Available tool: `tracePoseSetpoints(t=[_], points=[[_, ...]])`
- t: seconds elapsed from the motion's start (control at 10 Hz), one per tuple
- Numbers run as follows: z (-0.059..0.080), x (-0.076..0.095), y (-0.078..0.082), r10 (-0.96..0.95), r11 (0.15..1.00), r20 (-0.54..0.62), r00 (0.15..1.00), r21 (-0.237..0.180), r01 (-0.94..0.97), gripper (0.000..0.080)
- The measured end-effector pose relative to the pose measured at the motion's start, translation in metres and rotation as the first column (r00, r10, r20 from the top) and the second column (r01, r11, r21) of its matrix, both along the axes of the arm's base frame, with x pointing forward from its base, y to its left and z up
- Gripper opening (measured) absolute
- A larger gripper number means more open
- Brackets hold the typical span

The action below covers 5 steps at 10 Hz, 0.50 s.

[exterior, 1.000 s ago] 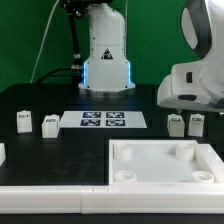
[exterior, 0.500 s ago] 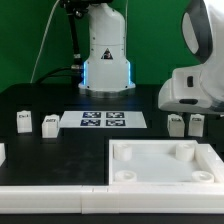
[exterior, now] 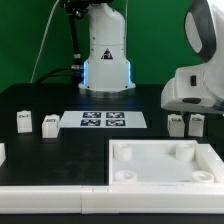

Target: Assemble one leg

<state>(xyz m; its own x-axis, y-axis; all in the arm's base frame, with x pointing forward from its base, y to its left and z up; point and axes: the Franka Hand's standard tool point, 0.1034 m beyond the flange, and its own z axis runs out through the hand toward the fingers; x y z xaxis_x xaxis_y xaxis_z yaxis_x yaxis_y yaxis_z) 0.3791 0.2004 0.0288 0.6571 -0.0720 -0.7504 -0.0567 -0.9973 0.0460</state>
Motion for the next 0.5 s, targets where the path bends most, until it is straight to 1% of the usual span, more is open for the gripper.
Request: tracePoseSetpoints(t=[0.3, 0.4, 0.5], points=[[-0.0041, -0.0046, 0.0029, 0.006, 1.0, -0.023, 1.0, -0.006, -0.006, 0.0649], [-0.0056, -0.0091, 0.0039, 0.011, 1.0, -0.052, 0.999, -0.011, -0.012, 0.0649], [-0.0083, -0.01, 0.0057, 0.015, 1.0, -0.07, 0.997, -0.012, -0.016, 0.0649]])
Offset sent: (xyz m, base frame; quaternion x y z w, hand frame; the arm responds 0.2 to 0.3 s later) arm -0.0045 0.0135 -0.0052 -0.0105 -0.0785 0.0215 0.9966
